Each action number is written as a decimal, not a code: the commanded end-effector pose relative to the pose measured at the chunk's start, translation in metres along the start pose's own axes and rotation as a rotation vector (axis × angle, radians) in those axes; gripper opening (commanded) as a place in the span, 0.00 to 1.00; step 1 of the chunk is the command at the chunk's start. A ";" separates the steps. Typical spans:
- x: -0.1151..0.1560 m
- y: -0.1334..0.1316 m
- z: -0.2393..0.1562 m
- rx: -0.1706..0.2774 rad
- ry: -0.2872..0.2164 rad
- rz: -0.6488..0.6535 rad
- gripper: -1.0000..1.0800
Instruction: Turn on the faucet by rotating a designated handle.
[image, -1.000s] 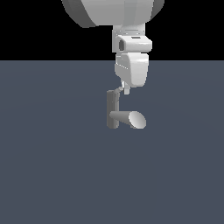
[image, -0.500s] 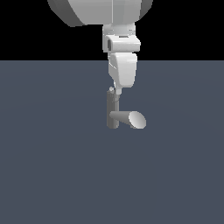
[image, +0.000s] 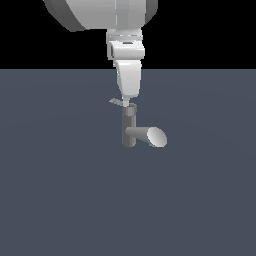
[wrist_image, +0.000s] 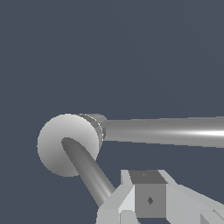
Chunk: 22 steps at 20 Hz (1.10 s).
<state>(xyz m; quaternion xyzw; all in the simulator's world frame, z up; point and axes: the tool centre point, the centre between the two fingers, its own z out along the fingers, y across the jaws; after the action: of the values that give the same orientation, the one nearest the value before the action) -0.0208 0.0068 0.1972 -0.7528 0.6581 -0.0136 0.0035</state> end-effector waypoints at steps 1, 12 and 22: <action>-0.045 -0.006 0.012 -0.016 -0.014 -0.061 0.00; -0.025 -0.032 0.004 -0.003 -0.003 -0.012 0.00; -0.048 -0.059 0.010 -0.013 -0.010 -0.042 0.00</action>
<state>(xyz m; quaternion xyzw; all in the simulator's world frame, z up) 0.0114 0.0276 0.1980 -0.7515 0.6595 -0.0007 -0.0168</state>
